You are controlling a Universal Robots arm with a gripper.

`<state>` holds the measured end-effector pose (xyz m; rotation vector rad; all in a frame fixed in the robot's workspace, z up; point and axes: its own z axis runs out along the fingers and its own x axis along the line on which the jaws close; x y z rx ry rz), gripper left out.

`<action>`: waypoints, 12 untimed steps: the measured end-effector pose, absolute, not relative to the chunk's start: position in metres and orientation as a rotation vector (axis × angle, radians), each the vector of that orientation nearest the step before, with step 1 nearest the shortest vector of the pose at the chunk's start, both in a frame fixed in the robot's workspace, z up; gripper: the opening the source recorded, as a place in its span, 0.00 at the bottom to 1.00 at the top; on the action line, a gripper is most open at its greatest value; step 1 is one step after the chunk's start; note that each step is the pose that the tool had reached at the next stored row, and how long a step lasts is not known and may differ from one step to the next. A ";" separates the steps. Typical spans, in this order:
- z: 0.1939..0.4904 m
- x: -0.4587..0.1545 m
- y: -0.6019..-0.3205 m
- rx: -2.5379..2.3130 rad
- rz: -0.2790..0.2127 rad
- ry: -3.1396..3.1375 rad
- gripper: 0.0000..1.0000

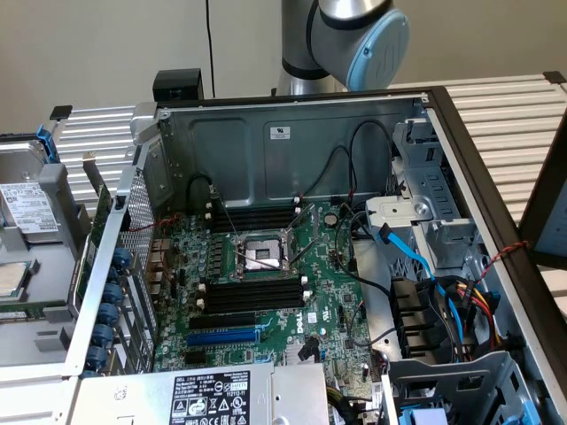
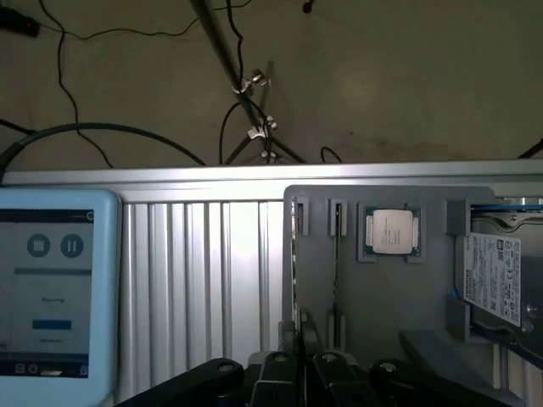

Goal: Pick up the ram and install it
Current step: 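Pick up the ram and move it above insertion slot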

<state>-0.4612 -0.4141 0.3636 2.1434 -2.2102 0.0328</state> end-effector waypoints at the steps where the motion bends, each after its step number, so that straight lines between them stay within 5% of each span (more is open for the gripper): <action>1: 0.368 -0.461 -0.414 2.143 0.033 -2.210 0.14; 12: 0.401 -0.446 -0.414 2.143 0.032 -2.210 0.14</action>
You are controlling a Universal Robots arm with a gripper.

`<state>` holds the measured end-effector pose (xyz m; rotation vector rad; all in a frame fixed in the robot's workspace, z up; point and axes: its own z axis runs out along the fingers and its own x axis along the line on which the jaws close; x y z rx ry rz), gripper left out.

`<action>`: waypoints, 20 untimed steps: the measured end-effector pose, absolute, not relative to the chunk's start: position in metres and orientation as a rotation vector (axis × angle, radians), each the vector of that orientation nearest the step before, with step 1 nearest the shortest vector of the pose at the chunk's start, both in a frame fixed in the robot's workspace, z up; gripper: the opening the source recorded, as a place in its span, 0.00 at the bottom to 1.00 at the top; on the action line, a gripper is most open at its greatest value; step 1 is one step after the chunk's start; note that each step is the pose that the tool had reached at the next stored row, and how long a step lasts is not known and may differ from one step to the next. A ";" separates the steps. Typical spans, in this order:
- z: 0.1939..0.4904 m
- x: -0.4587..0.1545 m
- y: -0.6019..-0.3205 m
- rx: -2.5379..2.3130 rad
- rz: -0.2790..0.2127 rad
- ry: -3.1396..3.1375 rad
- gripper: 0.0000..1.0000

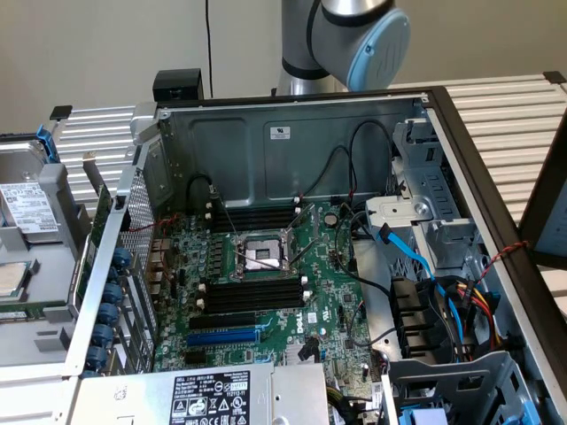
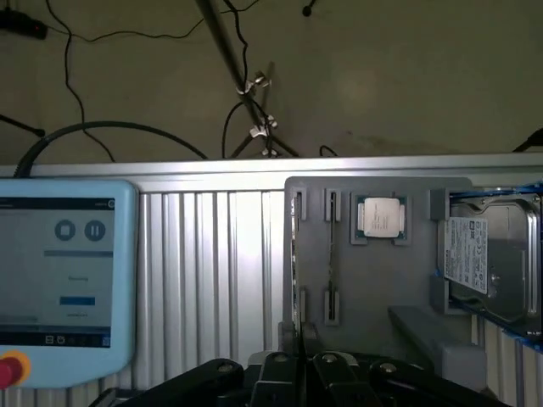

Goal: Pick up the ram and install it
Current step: 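Pick up the ram and move it above insertion slot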

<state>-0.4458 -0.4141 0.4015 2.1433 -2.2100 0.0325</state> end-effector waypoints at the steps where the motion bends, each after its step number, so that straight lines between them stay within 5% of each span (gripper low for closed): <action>1: 0.403 -0.444 -0.414 2.143 0.032 -2.210 0.14; 20: 0.412 -0.402 -0.414 2.141 0.035 -2.209 0.14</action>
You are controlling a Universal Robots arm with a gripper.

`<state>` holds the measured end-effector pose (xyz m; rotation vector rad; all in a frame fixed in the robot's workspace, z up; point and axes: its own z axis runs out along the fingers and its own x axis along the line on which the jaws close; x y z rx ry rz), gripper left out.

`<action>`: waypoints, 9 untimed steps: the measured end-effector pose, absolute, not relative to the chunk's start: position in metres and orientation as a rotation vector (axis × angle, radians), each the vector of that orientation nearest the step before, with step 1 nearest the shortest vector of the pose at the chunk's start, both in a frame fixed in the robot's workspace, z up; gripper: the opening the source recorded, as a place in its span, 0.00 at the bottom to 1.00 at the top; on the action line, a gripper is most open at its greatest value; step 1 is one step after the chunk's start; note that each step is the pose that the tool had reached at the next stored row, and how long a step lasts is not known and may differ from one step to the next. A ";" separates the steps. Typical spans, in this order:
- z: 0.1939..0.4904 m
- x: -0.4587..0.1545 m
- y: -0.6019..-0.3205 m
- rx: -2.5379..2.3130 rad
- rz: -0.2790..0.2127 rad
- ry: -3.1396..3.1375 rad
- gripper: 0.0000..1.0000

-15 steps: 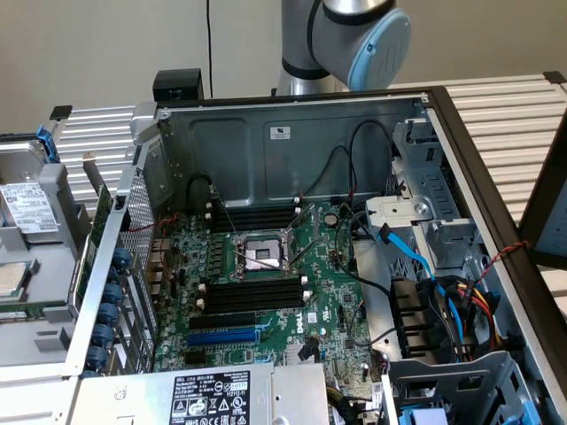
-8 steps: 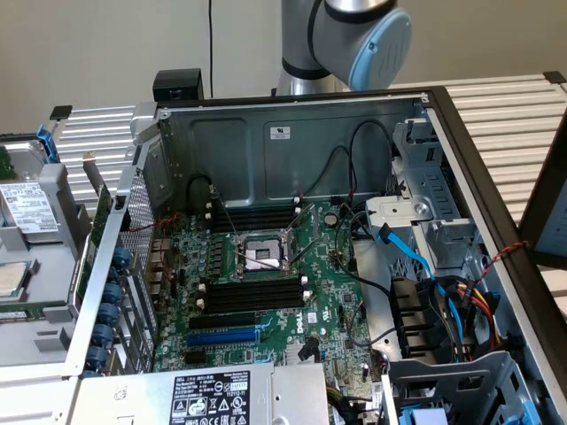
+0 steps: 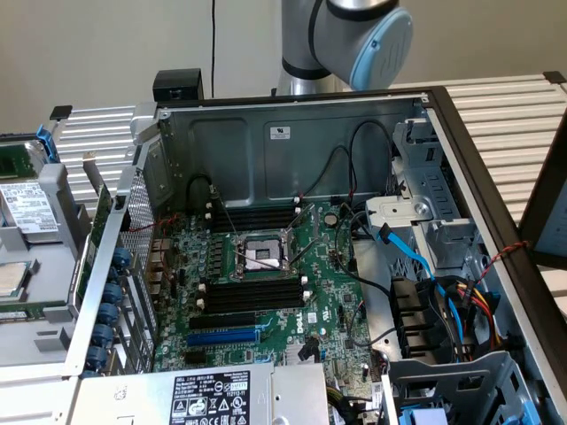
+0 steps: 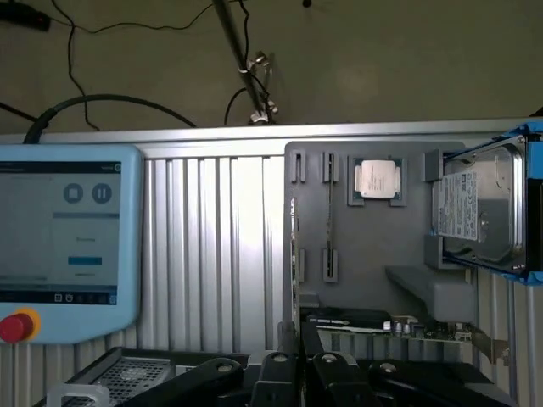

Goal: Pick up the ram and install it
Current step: 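Pick up the ram and move it above insertion slot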

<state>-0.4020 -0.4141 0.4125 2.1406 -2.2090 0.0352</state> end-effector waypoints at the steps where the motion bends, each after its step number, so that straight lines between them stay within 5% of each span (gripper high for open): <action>1: 0.413 -0.399 -0.414 2.140 0.036 -2.209 0.14; 9: 0.413 -0.378 -0.414 2.139 0.038 -2.208 0.14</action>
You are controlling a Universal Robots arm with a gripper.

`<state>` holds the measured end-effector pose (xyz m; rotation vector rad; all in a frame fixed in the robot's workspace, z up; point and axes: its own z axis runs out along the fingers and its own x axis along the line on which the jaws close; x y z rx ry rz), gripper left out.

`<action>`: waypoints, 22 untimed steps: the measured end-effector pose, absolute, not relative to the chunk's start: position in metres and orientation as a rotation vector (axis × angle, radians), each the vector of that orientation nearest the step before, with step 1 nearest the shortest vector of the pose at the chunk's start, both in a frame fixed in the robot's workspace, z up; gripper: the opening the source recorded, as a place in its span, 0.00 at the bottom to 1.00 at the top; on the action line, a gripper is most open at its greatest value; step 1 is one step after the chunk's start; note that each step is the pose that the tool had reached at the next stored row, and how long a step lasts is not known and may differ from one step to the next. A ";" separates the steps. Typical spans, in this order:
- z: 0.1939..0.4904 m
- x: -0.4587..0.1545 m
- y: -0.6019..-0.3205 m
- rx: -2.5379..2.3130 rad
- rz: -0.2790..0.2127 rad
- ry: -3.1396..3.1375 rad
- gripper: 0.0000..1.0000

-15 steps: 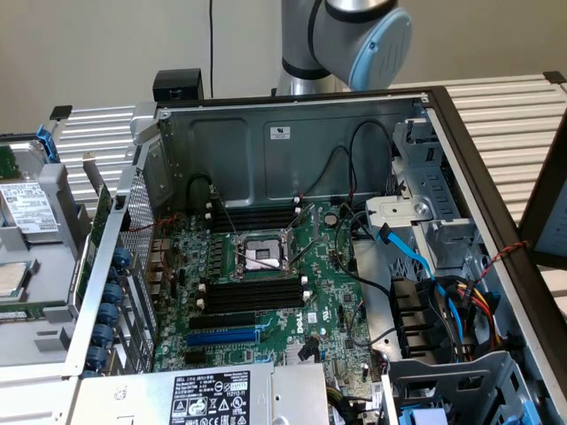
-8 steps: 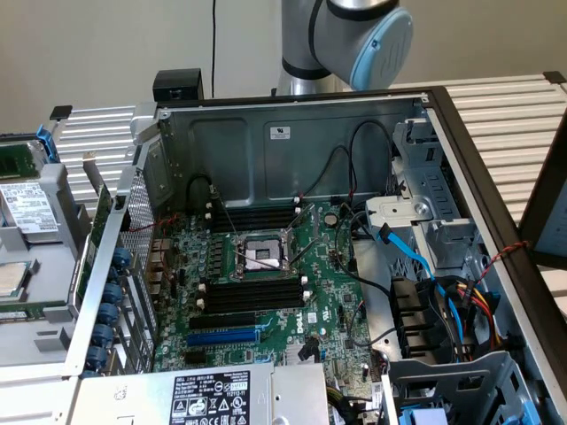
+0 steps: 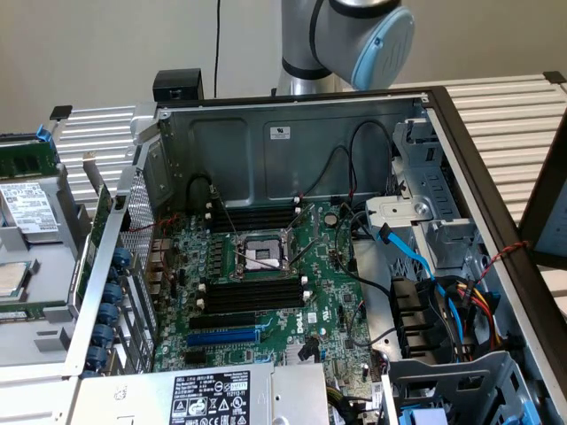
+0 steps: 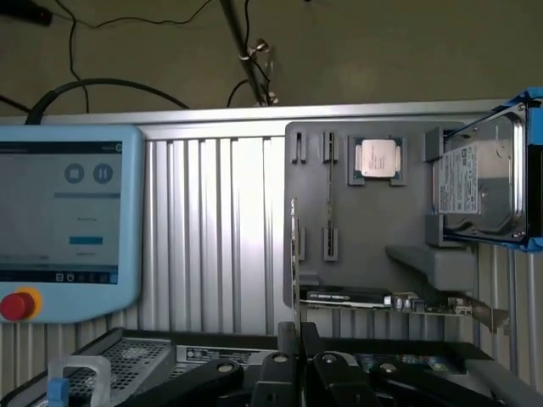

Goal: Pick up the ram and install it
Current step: 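Pick up the ram and move it above insertion slot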

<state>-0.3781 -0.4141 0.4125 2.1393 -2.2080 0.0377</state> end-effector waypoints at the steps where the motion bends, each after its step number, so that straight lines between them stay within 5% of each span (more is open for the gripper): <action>1: 0.413 -0.376 -0.414 2.139 0.038 -2.208 0.14; 22: 0.413 -0.330 -0.414 2.134 0.041 -2.205 0.14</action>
